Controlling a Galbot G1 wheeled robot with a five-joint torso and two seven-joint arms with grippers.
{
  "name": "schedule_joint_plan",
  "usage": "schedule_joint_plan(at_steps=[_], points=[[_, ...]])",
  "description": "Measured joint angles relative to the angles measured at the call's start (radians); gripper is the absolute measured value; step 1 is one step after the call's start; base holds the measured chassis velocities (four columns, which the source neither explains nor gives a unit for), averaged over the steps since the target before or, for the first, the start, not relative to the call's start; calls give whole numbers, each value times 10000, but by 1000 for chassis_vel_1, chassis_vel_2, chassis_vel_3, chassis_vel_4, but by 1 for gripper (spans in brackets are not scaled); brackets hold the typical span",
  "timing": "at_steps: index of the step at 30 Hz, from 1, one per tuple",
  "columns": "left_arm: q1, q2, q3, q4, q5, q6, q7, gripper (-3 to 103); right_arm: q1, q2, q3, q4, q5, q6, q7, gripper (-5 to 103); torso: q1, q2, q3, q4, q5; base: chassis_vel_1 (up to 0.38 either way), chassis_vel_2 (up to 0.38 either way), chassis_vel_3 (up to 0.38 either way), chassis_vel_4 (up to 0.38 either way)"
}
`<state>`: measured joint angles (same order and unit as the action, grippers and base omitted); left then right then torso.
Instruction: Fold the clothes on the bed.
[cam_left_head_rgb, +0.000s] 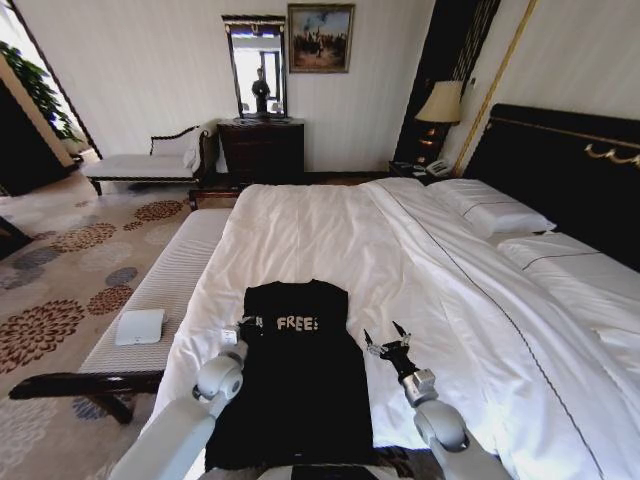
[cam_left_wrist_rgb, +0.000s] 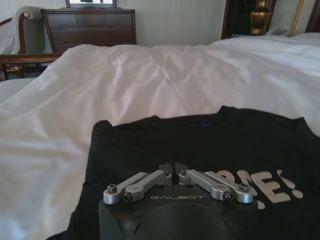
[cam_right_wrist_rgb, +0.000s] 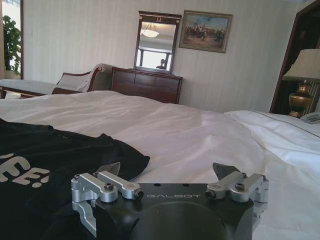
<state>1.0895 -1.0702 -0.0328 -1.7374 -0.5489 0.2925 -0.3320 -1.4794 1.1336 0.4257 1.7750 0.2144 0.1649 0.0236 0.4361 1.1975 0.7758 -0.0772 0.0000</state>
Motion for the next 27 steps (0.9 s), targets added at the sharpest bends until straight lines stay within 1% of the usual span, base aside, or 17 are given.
schedule_joint_plan(at_steps=[2,3,5,7,9,10,11,12,15,17,21,22,23,24,26,27], points=[[-251,-122,269,457,37,1,-96,1,-17,-3,40,4,26,17,-3,100,0,0,0,0,0,0,0,0,0],[-251,-122,269,457,37,1,-96,1,-17,-3,40,4,26,17,-3,100,0,0,0,0,0,0,0,0,0],[-480,-270,463,824,37,0,-245,1,-22,15,53,0,50,39,-8,100,1,-1,0,0,0,0,0,0,0],[-530,-322,491,907,34,0,-306,1,-22,36,53,-12,51,47,-9,100,0,-1,0,0,0,0,0,0,0],[-556,-377,504,960,-71,87,-548,1,-12,82,33,-56,57,53,-10,100,0,-1,0,0,0,0,0,0,0],[-529,-376,497,931,-173,148,-642,-1,10,94,17,-77,63,54,-12,100,0,-2,0,-1,2,0,0,0,0],[-477,-359,483,863,-240,182,-666,3,35,98,-4,-96,78,54,-12,100,0,-2,0,0,-1,0,0,0,0],[-477,-359,483,863,-240,182,-666,3,35,98,-4,-96,78,54,-12,100,0,-2,0,0,-1,0,0,0,0],[-196,-213,381,493,-285,200,-656,19,143,107,-76,-170,141,49,-12,100,0,-2,0,2,1,0,0,0,0],[-87,-180,320,352,-285,194,-631,19,178,120,-107,-196,149,44,-12,100,0,-2,0,1,-1,0,0,0,0],[362,-130,-169,-236,-341,164,-446,41,254,210,-205,-237,192,14,-11,100,0,-2,0,1,-1,0,0,0,0],[362,-130,-169,-236,-341,164,-446,41,254,210,-205,-237,192,14,-11,100,0,-2,0,1,-1,0,0,0,0],[479,-149,-432,-438,-383,165,-346,46,257,241,-209,-243,205,6,-10,100,0,-2,0,2,-1,0,0,0,0],[560,-181,-677,-634,-524,164,-293,46,251,273,-212,-249,221,-3,-7,100,0,-1,0,2,-1,0,0,0,0],[654,-197,-1176,-984,-1125,158,-254,57,192,329,-205,-250,228,-10,-3,100,0,-1,-1,2,0,0,0,0,0],[654,-197,-1176,-984,-1125,158,-254,57,192,329,-205,-250,228,-10,-3,100,0,-1,-1,2,0,0,0,0,0]])
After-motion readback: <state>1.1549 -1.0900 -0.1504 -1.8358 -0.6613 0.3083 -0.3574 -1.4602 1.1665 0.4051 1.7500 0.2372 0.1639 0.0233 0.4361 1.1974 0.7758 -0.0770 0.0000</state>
